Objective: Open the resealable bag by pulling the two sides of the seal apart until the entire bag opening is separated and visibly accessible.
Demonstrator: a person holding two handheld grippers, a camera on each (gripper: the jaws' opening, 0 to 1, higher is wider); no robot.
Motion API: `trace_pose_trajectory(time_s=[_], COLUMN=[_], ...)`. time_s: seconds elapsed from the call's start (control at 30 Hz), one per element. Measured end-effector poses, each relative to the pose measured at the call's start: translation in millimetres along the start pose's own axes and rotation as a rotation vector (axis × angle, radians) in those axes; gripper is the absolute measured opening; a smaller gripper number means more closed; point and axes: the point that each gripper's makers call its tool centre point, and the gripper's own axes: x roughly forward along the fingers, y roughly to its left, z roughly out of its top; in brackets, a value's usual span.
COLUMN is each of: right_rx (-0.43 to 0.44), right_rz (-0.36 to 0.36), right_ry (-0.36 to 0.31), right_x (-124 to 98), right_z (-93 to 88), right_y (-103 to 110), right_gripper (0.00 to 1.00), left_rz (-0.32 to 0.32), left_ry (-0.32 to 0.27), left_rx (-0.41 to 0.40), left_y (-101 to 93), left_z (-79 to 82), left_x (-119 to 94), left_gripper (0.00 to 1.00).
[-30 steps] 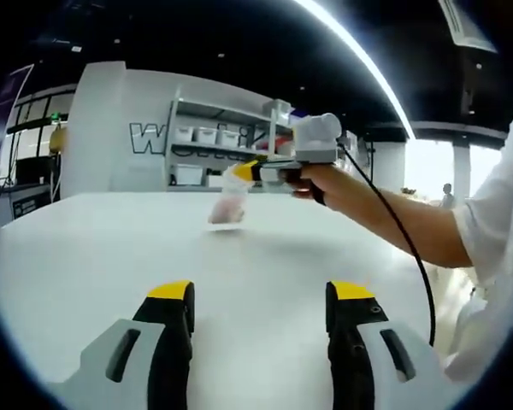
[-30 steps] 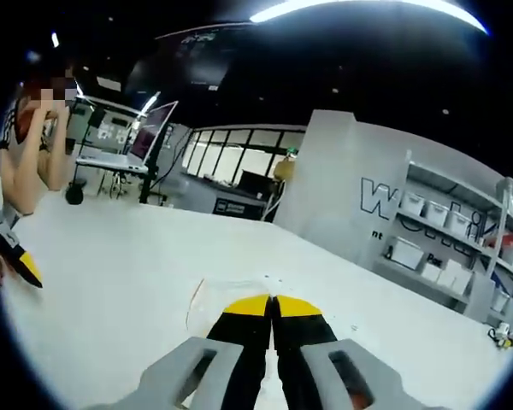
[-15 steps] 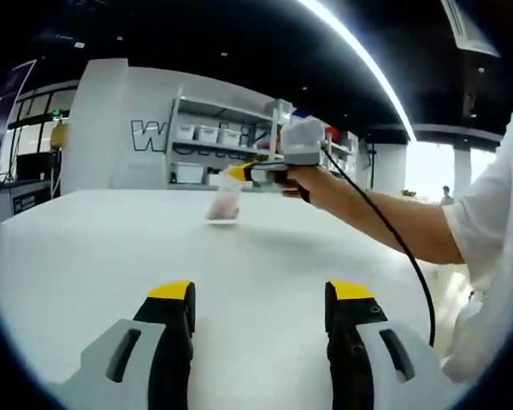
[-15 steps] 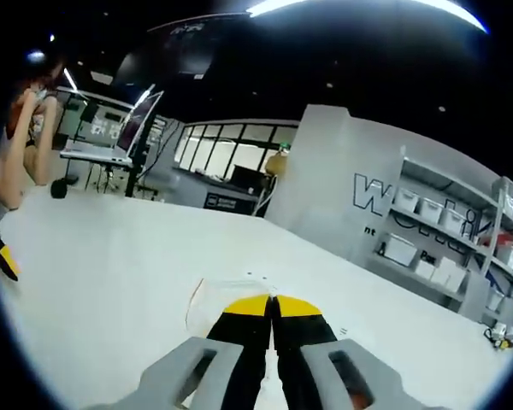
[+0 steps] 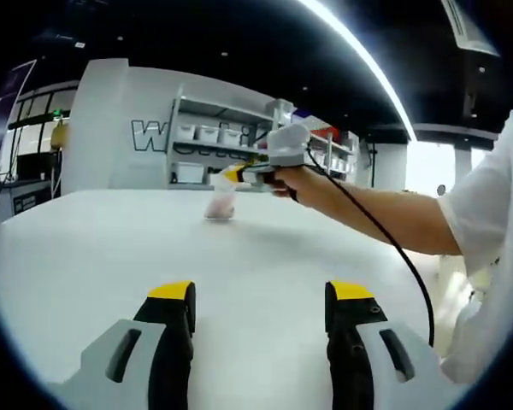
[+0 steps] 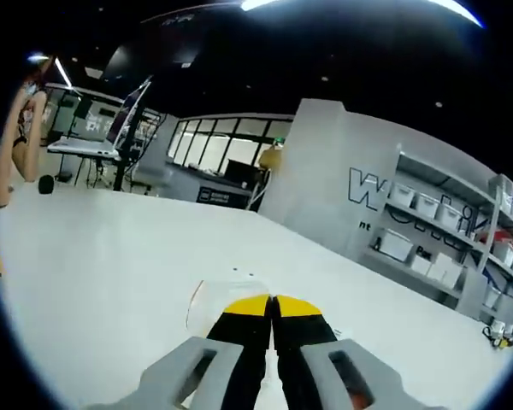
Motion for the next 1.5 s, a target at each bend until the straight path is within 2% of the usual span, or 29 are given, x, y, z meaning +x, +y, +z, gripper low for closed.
trace_pose_trajectory(time_s=[0.13, 0.43, 0.7, 0.9, 1.0, 1.17, 1.3, 1.4, 1.5], right_rx=[0.024, 0.092, 0.124, 0.137, 0.139, 0.162, 0.217, 0.277, 0.332], right_rz=[0.007, 0.029, 0.024, 0.016, 0.016, 0.009, -0.011, -0.032, -0.063], right_ry=[-0.007, 0.023, 0.033, 0.043, 0.050, 0.035, 0.024, -0.013, -0.056], right_x=[-6.2, -23.7, -36.1, -41.9, -55.3, -72.2, -83.8, -90.0, -96.0], right_z=[-2.9, -16.1, -22.0, -25.4, -27.9, -29.2, -35.5, -37.1, -34.7], right_y=[8.1, 31.2, 42.0, 45.6, 53.0, 63.0, 68.2, 68.7, 67.4], right_gripper=[0.00, 0.00, 0.00, 0.08, 0.09, 0.09, 0.10, 0.11, 0.15], left_rz=[-0.001, -0.001, -0.002, -0.001, 0.001, 0.016, 0.025, 0.031, 0.050], left_ry=[0.000, 0.006, 0.011, 0.010, 0.009, 0.006, -0.001, -0.017, -0.027], left_rx=[0.001, 0.005, 0.012, 0.010, 0.009, -0.006, -0.027, -0.039, -0.007], left_y=[-0.3, -1.4, -1.9, -1.7, -0.9, 1.8, 4.4, 6.4, 10.7], left_z=[0.0, -0.5, -0.1, 0.9, 1.5, 2.3, 5.9, 13.6, 20.6], left_x=[-0.1, 0.3, 0.1, 0.0, 0.1, 0.2, -0.5, 0.5, 4.8], left_gripper=[0.61, 0.62, 0.62, 0.62, 0.62, 0.62, 0.62, 0.62, 0.63])
